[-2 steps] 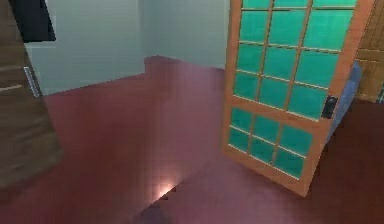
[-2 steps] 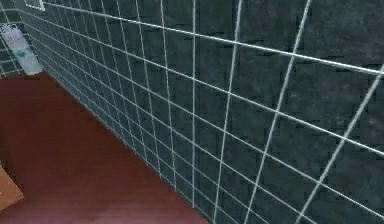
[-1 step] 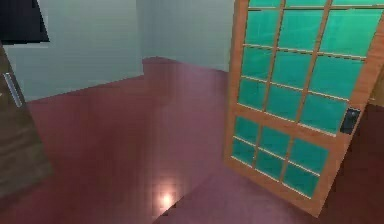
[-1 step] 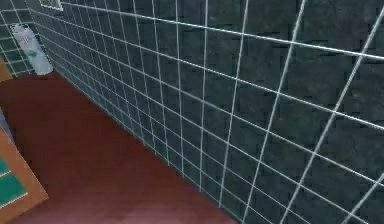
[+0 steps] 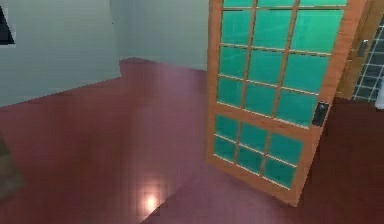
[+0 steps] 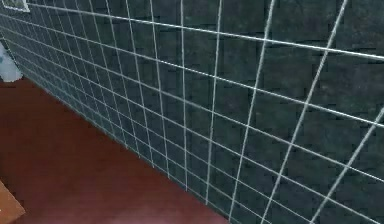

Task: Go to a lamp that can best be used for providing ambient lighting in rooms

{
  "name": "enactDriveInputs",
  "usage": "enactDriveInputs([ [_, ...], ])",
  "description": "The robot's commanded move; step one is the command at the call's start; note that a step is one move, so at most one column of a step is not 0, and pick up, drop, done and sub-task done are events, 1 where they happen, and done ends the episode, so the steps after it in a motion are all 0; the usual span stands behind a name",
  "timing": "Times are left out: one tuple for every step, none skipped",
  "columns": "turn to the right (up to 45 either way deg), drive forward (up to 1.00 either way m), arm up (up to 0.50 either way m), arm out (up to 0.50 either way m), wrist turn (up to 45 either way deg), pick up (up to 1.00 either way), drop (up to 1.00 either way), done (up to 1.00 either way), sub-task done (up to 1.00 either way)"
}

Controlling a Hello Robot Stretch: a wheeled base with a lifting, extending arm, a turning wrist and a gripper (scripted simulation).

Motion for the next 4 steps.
enactDriveInputs([
  [0.0,0.75,0.0,0.0,0.0,0.0,0.0,0.0,0.0],
  [-45.0,0.0,0.0,0.0,0.0,0.0,0.0,0.0,0.0],
  [0.0,1.0,0.0,0.0,0.0,0.0,0.0,0.0,0.0],
  [-3.0,0.0,0.0,0.0,0.0,0.0,0.0,0.0,0.0],
])
